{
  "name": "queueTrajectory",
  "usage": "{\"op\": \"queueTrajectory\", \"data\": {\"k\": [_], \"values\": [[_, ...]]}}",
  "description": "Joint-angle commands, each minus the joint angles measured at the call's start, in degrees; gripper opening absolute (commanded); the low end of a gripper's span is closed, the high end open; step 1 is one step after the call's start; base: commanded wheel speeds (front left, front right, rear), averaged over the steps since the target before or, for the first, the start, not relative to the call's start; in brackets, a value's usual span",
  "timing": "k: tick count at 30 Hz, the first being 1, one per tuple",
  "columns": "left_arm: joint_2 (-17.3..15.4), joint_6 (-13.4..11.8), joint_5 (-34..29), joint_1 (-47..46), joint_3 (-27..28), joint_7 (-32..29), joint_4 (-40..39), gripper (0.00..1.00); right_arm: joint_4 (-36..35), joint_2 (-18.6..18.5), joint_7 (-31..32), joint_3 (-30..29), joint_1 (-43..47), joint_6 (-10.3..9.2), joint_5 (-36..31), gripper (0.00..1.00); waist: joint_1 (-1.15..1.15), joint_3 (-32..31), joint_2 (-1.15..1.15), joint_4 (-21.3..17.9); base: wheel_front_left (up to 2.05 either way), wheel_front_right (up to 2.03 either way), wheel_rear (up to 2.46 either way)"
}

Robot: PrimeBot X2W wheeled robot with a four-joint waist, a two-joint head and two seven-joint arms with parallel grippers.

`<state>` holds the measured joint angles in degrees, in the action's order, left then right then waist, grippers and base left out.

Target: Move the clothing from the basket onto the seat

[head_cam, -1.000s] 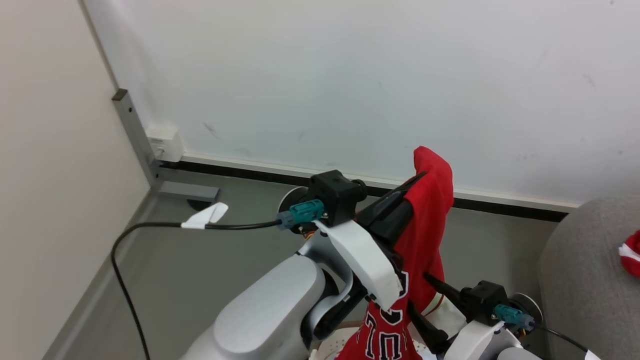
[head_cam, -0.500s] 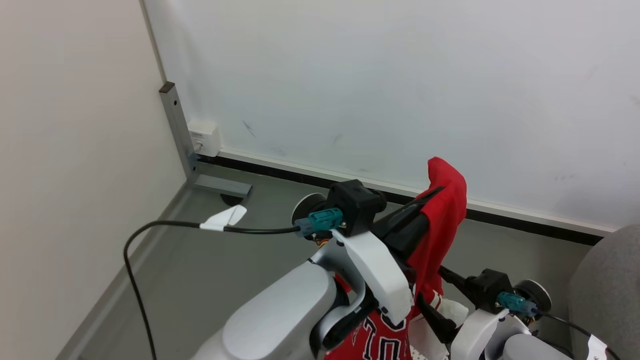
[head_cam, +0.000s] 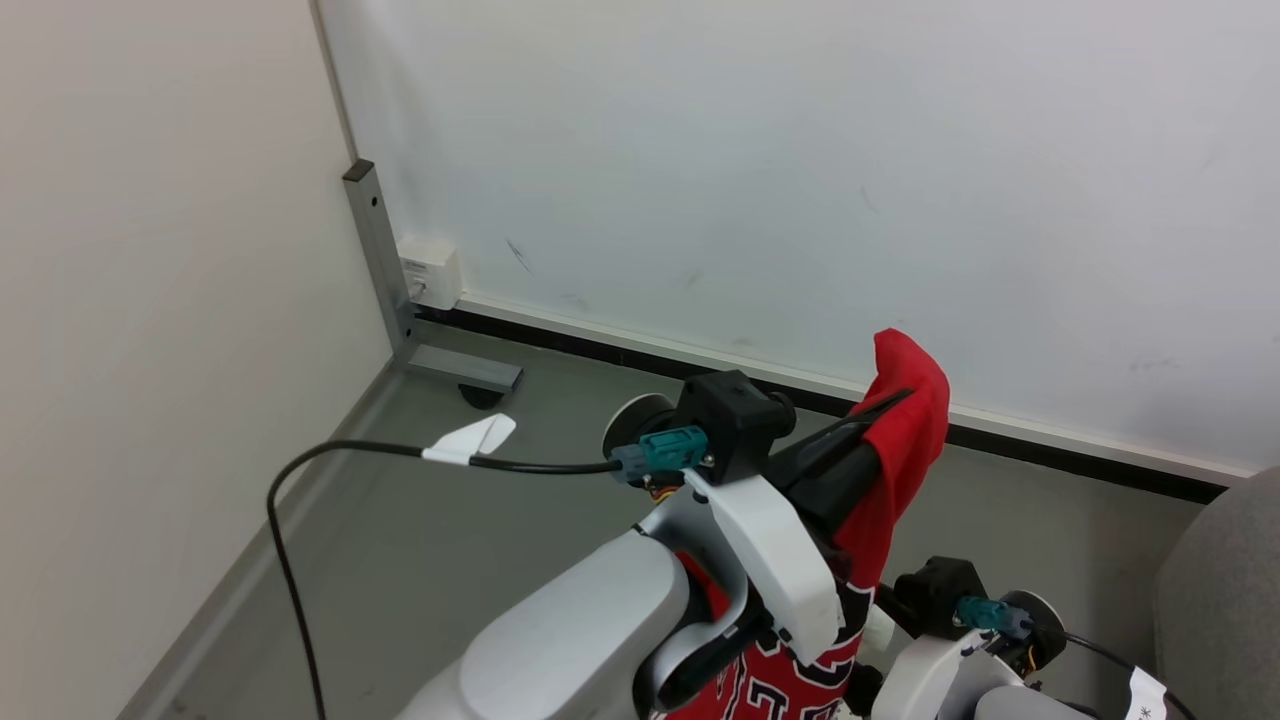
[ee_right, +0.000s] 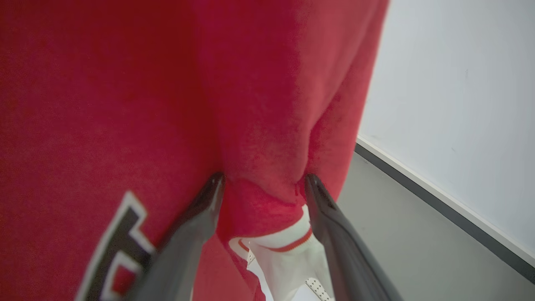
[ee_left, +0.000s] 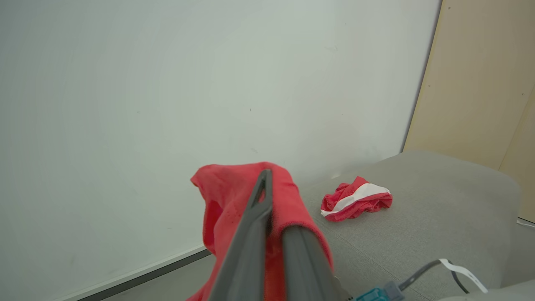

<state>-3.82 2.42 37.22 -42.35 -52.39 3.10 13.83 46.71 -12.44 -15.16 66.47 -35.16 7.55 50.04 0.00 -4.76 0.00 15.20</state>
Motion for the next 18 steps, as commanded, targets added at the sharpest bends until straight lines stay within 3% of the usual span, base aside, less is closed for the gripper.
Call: {"op": "queueTrajectory", "data": {"k": [1, 2, 3, 4, 6, 7, 8, 18], "values": [[0.27, 0.02, 0.48, -0.78, -0.20, 0.24, -0.08, 0.00, 0.45, 0.80, 0.03, -0.19, -1.41, -0.13, 1.06, 1.00, 0.00, 0.01, 0.00, 0.13, 0.00, 0.00, 0.00], [0.28, 0.01, 0.53, -0.84, -0.31, 0.25, -0.11, 0.00, 0.33, 1.07, 0.03, -0.45, -1.59, -0.13, 1.28, 1.00, 0.00, 0.02, 0.00, 0.17, 0.00, 0.00, 0.00], [0.31, 0.01, 0.58, -0.87, -0.37, 0.31, -0.08, 0.00, 0.15, 1.22, 0.03, -0.60, -1.53, -0.13, 1.32, 0.92, 0.00, 0.01, 0.00, 0.19, 0.00, 0.00, 0.00], [0.32, 0.00, 0.61, -0.88, -0.42, 0.37, -0.01, 0.00, 0.05, 1.16, 0.03, -0.64, -1.46, -0.13, 0.92, 0.59, 0.00, -0.02, 0.00, 0.21, 0.00, 0.00, 0.00], [0.33, -0.15, 0.67, -0.88, -0.43, 0.45, 0.11, 0.00, -0.18, 0.93, 0.03, -1.52, -1.81, -0.13, 0.11, 0.38, 0.00, 0.02, 0.00, 0.22, 0.00, 0.00, 0.00], [0.33, -0.25, 0.70, -0.84, -0.45, 0.52, 0.15, 0.00, -0.42, 0.85, 0.03, -2.08, -2.06, -0.13, -0.52, 0.11, 0.00, 0.05, 0.00, 0.20, 0.00, 0.00, 0.00], [0.32, -0.26, 0.75, -0.78, -0.45, 0.62, 0.19, 0.00, -0.69, 0.82, 0.03, -2.59, -2.04, -0.13, -1.01, 0.00, 0.00, 0.07, 0.00, 0.15, 0.00, 0.00, 0.00], [-0.68, -0.88, 1.10, 0.17, -0.26, 1.09, 1.30, 0.00, -3.09, -0.66, 0.03, -6.62, 0.91, -0.13, -3.24, 0.00, 0.00, 0.42, 0.00, -1.84, 0.00, 0.00, 0.00]]}}
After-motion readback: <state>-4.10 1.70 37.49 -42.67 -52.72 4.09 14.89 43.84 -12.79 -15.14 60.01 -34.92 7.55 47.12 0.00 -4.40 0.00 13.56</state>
